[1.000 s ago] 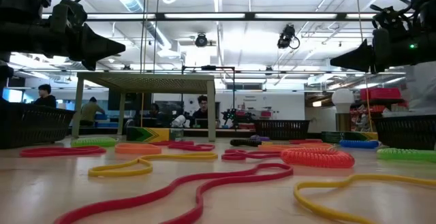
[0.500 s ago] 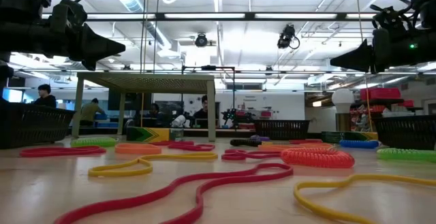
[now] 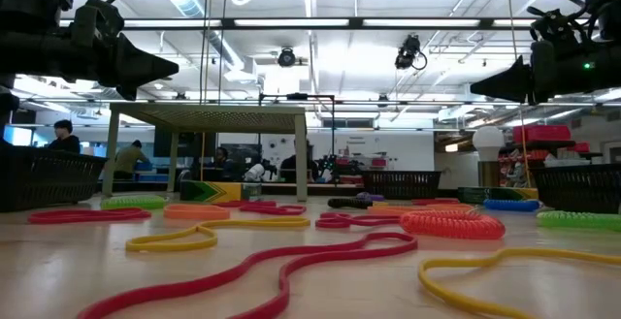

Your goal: Pick & Place Office Desk Supplies

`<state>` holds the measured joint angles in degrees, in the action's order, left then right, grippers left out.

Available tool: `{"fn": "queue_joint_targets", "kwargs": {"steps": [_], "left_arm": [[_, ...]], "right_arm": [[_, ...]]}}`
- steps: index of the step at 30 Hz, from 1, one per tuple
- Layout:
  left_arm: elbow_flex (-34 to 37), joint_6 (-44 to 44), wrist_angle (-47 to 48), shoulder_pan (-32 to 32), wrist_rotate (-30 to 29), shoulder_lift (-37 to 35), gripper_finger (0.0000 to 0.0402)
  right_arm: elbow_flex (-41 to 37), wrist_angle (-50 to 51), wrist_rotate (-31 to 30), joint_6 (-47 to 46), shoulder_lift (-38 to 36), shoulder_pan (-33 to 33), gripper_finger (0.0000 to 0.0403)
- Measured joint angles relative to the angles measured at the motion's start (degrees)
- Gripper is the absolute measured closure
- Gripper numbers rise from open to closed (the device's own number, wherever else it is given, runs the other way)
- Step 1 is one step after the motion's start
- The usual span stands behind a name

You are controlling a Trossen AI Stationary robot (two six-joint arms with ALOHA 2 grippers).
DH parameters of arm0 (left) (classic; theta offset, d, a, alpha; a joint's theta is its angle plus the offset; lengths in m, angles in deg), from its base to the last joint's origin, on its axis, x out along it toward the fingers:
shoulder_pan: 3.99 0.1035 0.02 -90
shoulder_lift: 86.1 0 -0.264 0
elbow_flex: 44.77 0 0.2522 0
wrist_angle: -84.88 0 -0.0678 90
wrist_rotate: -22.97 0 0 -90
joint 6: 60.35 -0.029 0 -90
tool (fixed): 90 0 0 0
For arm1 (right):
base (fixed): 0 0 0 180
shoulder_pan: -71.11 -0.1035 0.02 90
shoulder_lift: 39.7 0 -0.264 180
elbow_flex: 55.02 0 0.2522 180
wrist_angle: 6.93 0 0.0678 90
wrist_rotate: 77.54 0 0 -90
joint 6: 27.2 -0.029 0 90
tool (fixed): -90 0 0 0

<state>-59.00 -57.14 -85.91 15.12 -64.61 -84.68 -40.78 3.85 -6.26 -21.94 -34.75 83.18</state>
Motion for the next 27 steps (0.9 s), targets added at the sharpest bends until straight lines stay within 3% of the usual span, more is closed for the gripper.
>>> {"fn": "queue_joint_targets", "kwargs": {"steps": [16, 27], "left_arm": [[0.0, 0.0, -0.99, 0.0, 0.0, 0.01, 0.0392], [0.01, 5.37, -14.71, -0.02, 0.19, 0.08, 0.0392]], "right_arm": [[0.01, 0.0, 0.0, -0.02, 0.0, -0.01, 0.0373], [0.01, 0.0, 0.0, 0.0, 0.02, -0.01, 0.0373]]}}
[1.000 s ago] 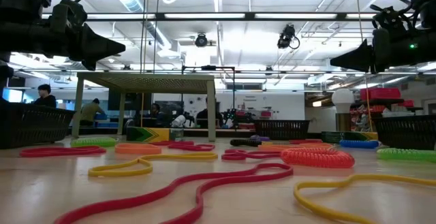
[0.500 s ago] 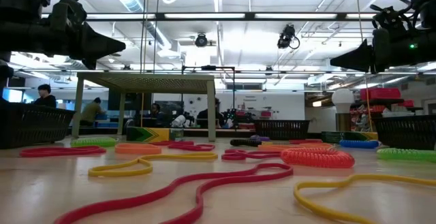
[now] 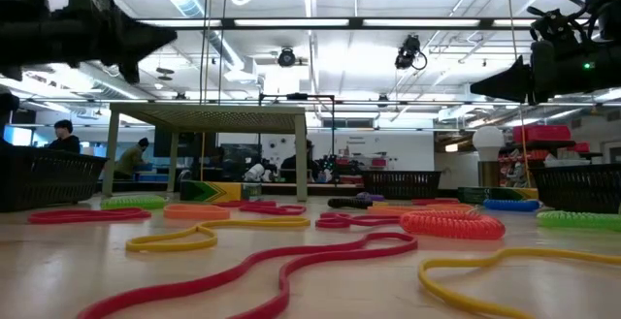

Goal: Pick & Place Office Desk Supplies
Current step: Put the left black bin on the shelf

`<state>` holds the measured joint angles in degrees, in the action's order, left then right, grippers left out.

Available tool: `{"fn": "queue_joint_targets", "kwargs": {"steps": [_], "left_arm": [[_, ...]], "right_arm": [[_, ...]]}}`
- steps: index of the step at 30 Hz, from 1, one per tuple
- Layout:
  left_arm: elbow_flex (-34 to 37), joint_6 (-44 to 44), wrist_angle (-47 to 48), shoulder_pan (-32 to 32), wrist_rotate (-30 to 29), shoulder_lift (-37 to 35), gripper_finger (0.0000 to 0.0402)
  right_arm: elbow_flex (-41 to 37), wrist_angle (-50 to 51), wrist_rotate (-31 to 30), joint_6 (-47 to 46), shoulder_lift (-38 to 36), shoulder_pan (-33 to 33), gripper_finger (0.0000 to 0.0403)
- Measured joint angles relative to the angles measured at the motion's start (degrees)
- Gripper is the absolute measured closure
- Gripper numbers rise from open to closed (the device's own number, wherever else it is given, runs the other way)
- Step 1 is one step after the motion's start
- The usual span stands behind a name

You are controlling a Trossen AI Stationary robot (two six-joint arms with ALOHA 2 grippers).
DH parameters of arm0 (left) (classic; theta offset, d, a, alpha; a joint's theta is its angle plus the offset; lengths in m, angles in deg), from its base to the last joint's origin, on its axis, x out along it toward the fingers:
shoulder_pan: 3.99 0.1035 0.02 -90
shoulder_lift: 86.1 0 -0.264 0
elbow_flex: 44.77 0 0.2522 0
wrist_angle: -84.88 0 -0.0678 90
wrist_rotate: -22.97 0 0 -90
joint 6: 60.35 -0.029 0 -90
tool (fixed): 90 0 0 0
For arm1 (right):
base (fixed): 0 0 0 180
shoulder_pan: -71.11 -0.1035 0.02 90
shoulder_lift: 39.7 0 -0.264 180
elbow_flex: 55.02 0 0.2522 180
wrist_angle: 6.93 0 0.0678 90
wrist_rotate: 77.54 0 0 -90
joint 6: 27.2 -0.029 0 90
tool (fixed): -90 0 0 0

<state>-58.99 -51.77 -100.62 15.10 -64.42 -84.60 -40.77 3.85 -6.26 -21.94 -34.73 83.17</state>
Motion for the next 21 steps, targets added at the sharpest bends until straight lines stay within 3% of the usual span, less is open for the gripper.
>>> {"fn": "queue_joint_targets", "kwargs": {"steps": [5, 10, 15, 21], "left_arm": [[-0.01, 5.68, -8.44, 0.0, 1.65, 0.02, 0.0392], [-0.01, 15.14, -9.46, 0.0, 5.61, 0.03, 0.0392], [-0.01, 14.78, -11.17, -1.24, 7.33, 1.27, 0.0392], [-4.75, 12.0, -8.47, -6.56, 3.39, 5.26, 0.0392]], "right_arm": [[0.0, 0.0, 0.0, -0.01, -0.01, 0.02, 0.0373], [-0.02, 0.0, 0.0, 0.0, -0.02, 0.0, 0.0373], [-0.01, 0.0, 0.0, -0.01, -0.02, 0.01, 0.0373], [-0.01, 0.0, 0.0, -0.01, -0.01, 0.01, 0.0373]]}}
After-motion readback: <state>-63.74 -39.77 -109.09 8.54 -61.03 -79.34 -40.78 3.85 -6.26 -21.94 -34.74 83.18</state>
